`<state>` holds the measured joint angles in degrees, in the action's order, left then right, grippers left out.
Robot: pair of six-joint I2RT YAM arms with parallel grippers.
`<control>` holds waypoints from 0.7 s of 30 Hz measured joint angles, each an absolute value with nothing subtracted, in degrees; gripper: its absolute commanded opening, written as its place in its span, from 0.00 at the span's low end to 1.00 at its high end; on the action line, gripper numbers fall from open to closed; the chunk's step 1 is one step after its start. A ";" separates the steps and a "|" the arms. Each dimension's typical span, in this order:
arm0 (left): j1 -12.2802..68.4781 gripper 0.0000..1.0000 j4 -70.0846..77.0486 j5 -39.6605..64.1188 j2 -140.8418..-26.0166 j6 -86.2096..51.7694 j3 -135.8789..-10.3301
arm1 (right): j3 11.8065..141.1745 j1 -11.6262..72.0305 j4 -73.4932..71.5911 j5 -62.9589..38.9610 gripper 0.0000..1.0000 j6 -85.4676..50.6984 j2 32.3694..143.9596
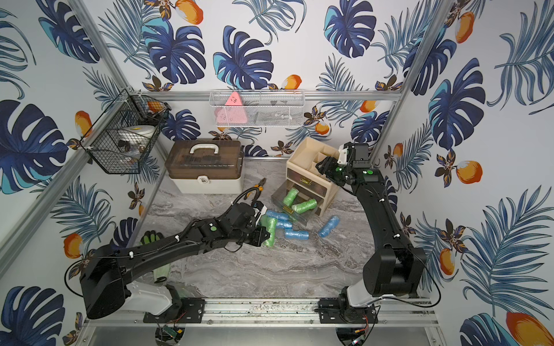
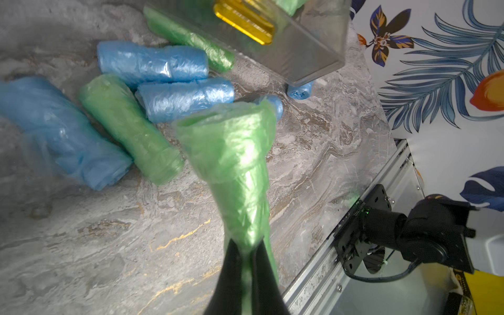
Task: Sort the rolls of trash bags by color and place them into the drawer
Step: Pick up the roll of trash bags from the center of the board, then place the roll of trash bags in the drawer.
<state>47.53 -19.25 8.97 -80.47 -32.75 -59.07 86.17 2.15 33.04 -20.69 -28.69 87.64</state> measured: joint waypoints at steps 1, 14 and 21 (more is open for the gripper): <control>47.53 0.00 -20.53 8.97 -80.49 -31.03 -60.82 | 86.17 2.15 33.04 -20.69 0.61 -28.69 87.64; 43.40 0.00 -29.23 8.54 -91.88 -13.47 -82.50 | 86.56 2.13 33.06 -21.23 0.61 -29.02 87.99; 39.77 0.00 -30.98 8.67 -102.80 -6.57 -96.16 | 87.07 2.11 33.10 -21.41 0.61 -29.08 88.12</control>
